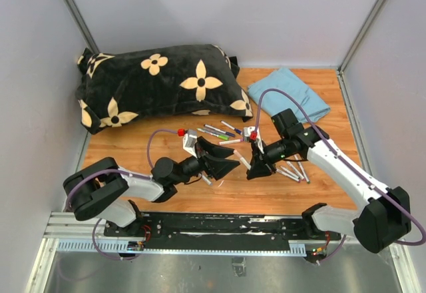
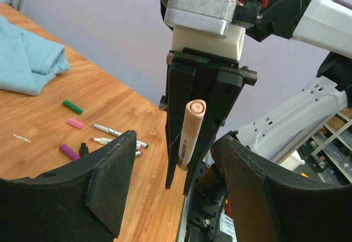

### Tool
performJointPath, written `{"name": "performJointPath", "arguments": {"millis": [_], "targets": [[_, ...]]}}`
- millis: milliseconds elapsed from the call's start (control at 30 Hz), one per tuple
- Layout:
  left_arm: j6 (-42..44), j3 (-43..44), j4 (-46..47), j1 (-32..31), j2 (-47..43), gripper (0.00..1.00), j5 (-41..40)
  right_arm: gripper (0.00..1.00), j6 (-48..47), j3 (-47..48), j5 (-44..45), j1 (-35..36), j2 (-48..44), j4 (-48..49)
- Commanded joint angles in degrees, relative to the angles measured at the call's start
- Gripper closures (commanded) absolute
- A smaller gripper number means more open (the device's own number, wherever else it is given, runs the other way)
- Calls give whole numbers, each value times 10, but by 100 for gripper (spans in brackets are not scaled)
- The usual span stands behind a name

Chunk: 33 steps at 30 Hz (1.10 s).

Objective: Open the pen caps
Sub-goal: Open the pen cap from the pen.

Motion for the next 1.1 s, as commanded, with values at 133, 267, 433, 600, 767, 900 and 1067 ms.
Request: {"name": "performJointPath", "arguments": {"millis": [133, 267, 433, 600, 767, 900, 1067], "targets": [[-6, 30, 138, -10, 14, 40, -12, 99, 5, 17, 15, 23, 19, -7], [-9, 34, 139, -10, 16, 50, -14, 99, 3, 16, 13, 25, 21, -8], [-13, 37, 138, -10, 31, 82, -9, 98, -1, 16, 8, 25, 21, -12], [-18, 32, 139, -10, 38, 100, -20, 67, 5, 23, 16, 25, 19, -11], [-32, 38, 140, -13, 47, 100, -32, 33, 17, 38, 17, 25, -9, 0], [-37, 45, 142, -16, 61, 100, -31, 35, 46, 23, 24, 24, -33, 41], [-34, 49, 144, -16, 59, 100, -28, 70, 60, 21, 26, 24, -15, 46]]}}
